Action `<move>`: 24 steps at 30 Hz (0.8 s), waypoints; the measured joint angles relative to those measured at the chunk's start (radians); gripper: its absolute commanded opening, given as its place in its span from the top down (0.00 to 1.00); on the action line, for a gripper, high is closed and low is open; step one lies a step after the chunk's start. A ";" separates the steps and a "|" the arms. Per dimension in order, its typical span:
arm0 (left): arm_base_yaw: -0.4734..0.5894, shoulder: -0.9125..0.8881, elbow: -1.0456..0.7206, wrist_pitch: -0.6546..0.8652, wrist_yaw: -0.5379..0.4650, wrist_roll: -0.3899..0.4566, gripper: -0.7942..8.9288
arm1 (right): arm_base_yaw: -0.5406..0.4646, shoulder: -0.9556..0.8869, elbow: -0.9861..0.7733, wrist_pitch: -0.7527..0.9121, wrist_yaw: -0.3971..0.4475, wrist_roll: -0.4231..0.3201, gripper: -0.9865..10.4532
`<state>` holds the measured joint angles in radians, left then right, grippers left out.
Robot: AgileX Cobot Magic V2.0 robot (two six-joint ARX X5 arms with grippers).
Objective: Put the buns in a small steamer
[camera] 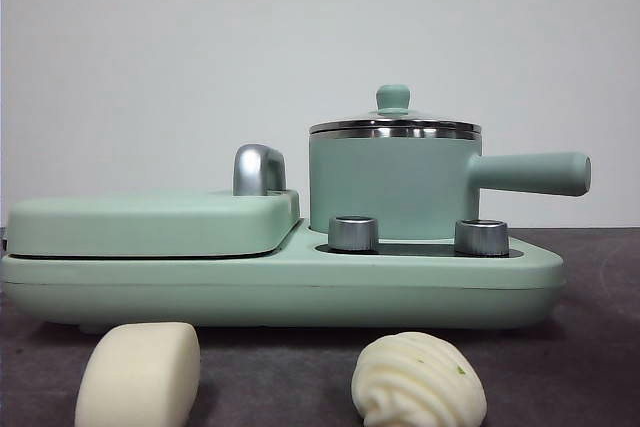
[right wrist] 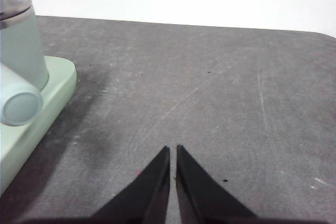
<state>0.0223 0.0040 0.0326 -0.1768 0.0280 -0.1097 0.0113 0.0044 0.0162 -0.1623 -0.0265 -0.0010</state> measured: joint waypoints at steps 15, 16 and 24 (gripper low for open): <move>0.000 0.000 0.000 0.327 0.000 -0.463 0.91 | 0.000 0.000 0.000 0.340 -0.092 0.379 0.90; 0.000 0.000 0.000 0.364 0.000 -0.468 0.91 | 0.000 0.000 0.000 0.380 -0.102 0.394 0.90; 0.000 0.026 0.109 0.356 0.000 -0.523 0.91 | 0.000 0.001 0.173 0.258 -0.106 0.470 0.90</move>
<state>0.0223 0.0296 0.1417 0.1787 0.0284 -0.6327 0.0113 0.0055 0.1894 0.0956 -0.1322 0.4690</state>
